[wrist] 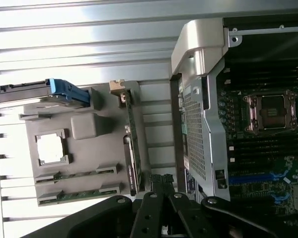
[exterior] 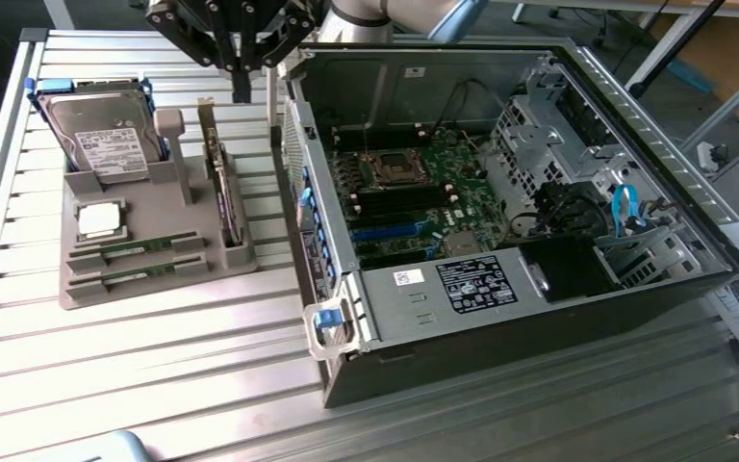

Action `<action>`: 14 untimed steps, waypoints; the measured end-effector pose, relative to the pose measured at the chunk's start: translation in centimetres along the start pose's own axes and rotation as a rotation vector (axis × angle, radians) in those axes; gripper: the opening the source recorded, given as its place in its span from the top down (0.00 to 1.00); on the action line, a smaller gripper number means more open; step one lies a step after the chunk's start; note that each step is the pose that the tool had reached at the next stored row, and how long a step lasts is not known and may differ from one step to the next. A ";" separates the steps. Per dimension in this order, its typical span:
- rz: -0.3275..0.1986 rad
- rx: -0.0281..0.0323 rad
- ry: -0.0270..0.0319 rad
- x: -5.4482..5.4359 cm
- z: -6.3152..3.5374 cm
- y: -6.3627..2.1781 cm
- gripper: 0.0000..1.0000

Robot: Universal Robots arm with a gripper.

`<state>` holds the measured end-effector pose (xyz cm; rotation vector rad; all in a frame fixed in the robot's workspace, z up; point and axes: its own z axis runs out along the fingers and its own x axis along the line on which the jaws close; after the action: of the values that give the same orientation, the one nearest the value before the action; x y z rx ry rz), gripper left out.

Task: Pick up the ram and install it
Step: 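Reach for the ram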

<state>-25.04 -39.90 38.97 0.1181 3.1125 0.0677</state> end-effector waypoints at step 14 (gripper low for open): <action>0.000 0.0000 0.0000 3.9 -0.11 -0.29 0.90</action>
<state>-28.93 -39.90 38.96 0.1182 3.1125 0.0676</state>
